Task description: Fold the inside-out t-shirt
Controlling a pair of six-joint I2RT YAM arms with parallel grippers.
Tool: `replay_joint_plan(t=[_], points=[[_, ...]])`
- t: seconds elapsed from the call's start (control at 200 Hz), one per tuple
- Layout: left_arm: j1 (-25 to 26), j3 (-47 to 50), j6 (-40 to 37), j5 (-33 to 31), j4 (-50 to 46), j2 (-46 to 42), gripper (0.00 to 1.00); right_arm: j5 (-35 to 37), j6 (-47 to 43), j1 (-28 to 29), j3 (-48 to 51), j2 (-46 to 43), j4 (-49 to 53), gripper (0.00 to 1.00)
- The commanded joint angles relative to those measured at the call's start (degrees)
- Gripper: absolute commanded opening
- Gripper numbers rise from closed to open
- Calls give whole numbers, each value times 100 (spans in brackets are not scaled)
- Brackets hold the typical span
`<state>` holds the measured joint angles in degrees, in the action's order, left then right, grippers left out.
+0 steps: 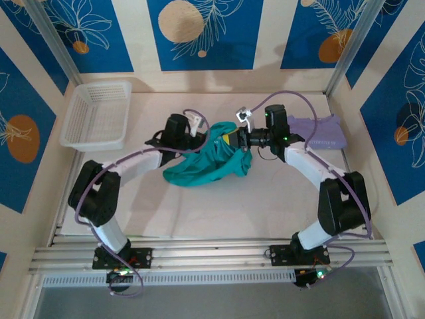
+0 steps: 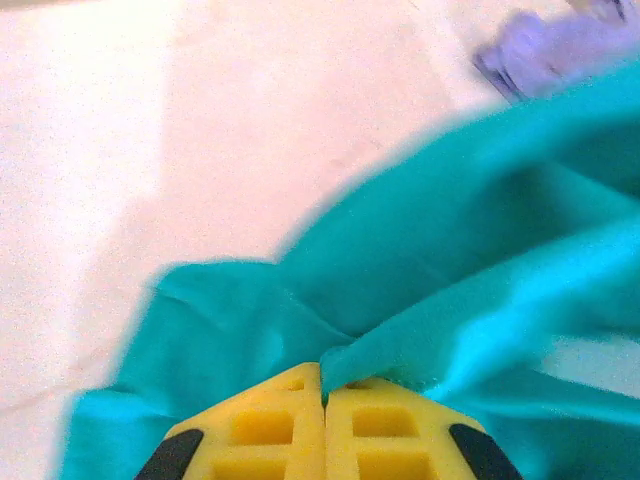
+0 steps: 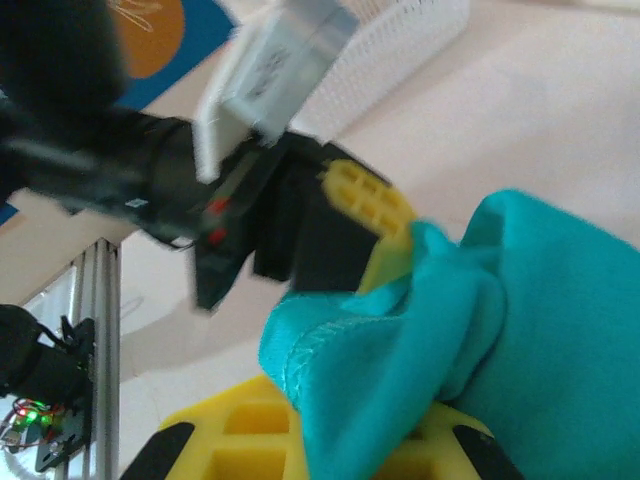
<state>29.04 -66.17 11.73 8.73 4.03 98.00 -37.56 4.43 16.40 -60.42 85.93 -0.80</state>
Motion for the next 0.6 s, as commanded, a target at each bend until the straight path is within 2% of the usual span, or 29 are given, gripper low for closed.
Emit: replay_joint_plan(t=[0.0,0.13,0.325,0.435,0.53,0.59], points=[[-591,-395,983,-159,-89,-9,0,-833,19,-102,4,-625,-601,0],[-944,-540,1409,-332,-380,-16,0,-1030,106,-102,301,-886,-1052,0],[-1221,-206,1546,-601,-503,24,0,-762,190,-129,796,-917,-1348,0],[-1267,-161,1382,-708,-731,306,0,-532,-10,17,811,-710,-1074,0],[-1268,-222,1146,-461,-952,570,0,-106,-242,182,627,-455,-603,0],[-1249,-286,953,-330,-1183,667,21,39,-398,264,507,-290,-346,0]])
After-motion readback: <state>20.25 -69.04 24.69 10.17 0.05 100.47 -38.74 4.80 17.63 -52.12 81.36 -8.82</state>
